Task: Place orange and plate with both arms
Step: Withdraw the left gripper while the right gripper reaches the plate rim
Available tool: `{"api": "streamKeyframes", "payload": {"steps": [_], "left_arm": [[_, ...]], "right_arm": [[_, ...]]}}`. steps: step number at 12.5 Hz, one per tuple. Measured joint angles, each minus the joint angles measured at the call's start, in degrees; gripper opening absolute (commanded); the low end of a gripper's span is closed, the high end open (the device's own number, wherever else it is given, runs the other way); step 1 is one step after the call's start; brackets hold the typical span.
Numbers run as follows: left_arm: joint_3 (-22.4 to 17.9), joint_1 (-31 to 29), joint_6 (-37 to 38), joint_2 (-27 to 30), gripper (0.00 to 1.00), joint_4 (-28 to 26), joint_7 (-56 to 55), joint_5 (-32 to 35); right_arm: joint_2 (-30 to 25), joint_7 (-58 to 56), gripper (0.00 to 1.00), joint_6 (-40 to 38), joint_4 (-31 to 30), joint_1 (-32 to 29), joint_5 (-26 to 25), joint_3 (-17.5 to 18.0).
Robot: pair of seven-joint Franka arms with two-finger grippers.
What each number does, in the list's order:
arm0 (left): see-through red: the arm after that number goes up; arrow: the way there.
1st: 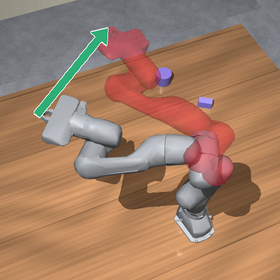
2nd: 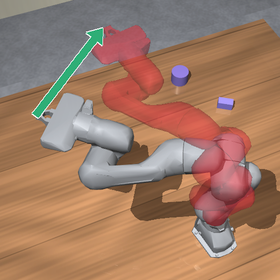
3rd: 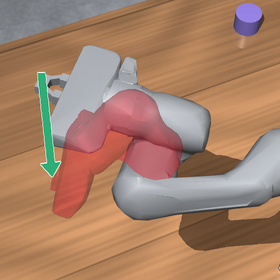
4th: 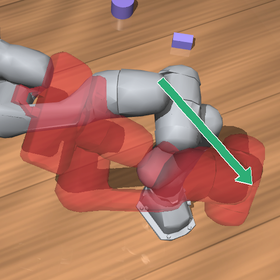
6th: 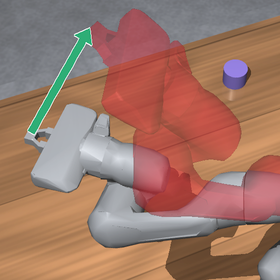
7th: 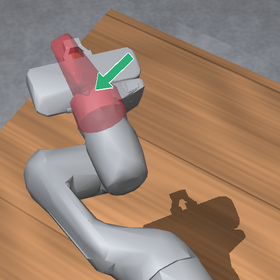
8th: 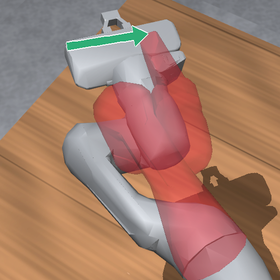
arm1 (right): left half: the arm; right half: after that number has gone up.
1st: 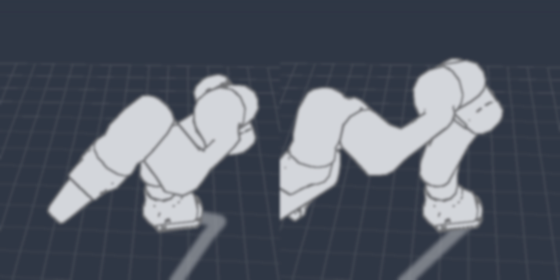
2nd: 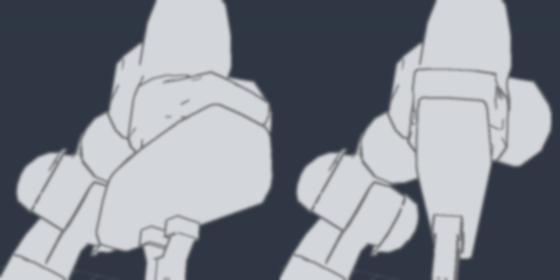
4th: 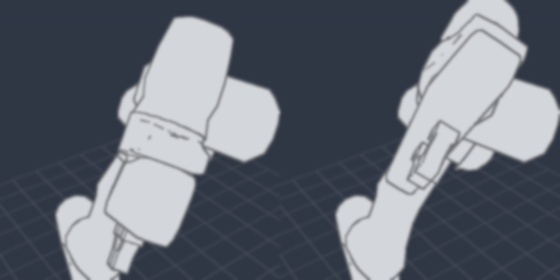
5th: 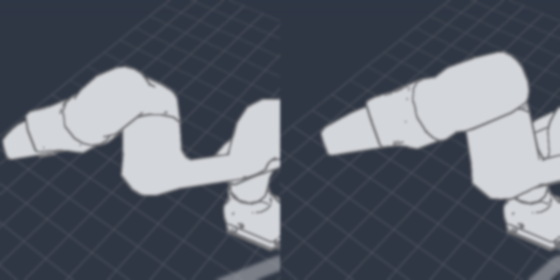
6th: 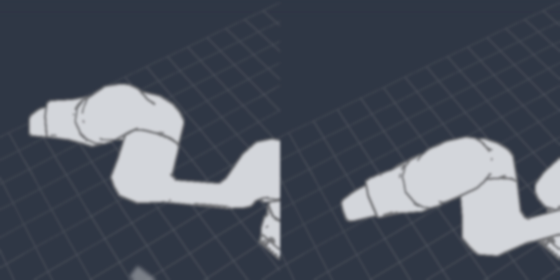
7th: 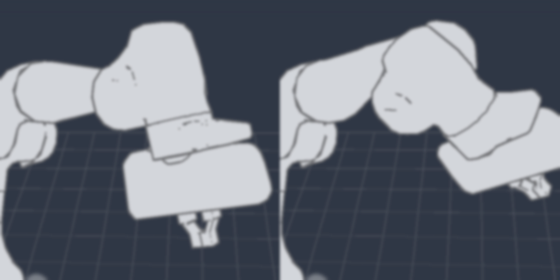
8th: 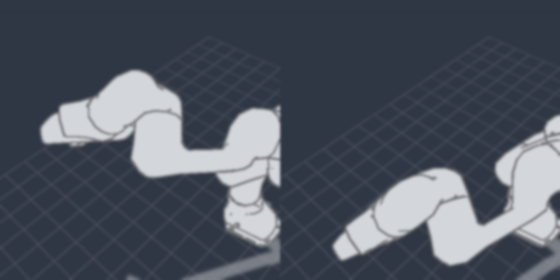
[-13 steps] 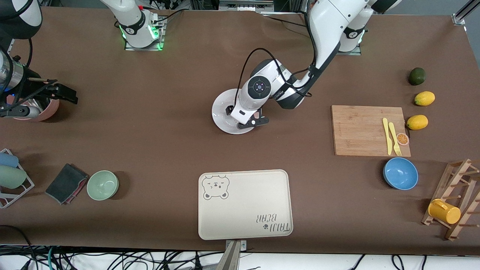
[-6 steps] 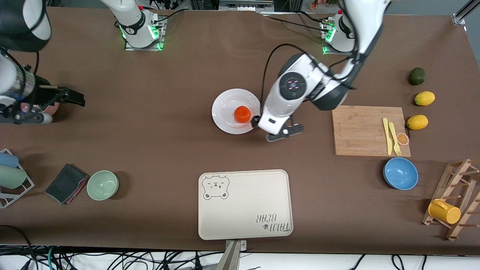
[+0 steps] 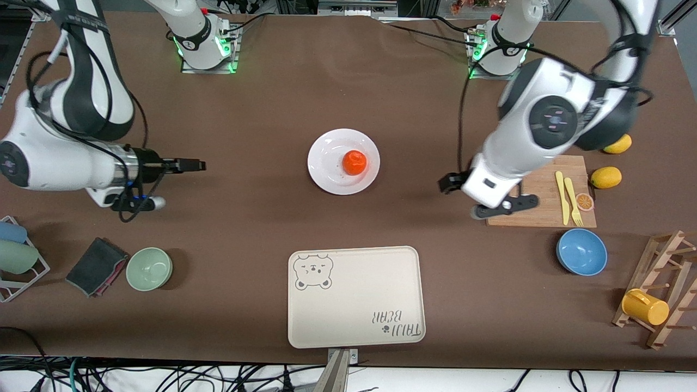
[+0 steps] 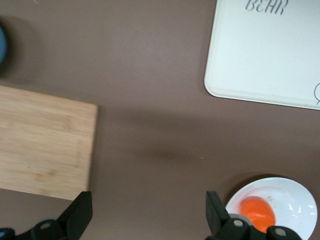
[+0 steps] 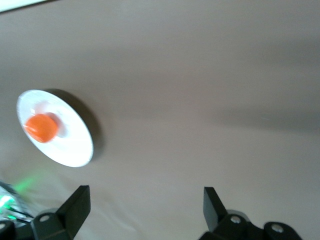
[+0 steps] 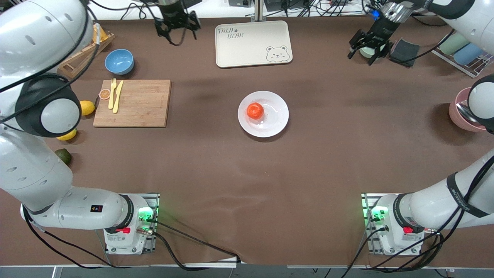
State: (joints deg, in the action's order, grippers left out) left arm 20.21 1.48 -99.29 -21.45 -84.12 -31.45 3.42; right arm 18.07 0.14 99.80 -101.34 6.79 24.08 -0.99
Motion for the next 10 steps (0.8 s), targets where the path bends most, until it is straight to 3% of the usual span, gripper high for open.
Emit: {"api": "streamKeyframes", "payload": {"steps": [3, 5, 7, 10], "left_arm": [[-0.4, -8.6, 3.0, 2.3, 1.0, 3.1, 15.8, 1.1], [-3.9, -10.1, 4.3, 6.2, 1.0, 1.9, 23.8, 1.1], [-7.2, -8.6, 4.5, 11.7, 1.0, -3.3, 25.4, 1.0], [-11.9, -6.0, -0.9, 17.7, 1.0, -11.7, 27.0, -1.2]], "right_arm": [[-1.9, -0.9, 1.0, 13.7, -12.0, 0.1, 8.1, 4.8], [-3.4, -4.1, 1.0, 21.2, -19.0, 0.3, 15.7, 8.3], [-4.3, -12.1, 1.0, 27.9, -25.5, 0.3, 25.5, 11.1], [-3.9, -22.9, 1.0, 34.8, -31.1, 0.3, 37.4, 15.3]]}}
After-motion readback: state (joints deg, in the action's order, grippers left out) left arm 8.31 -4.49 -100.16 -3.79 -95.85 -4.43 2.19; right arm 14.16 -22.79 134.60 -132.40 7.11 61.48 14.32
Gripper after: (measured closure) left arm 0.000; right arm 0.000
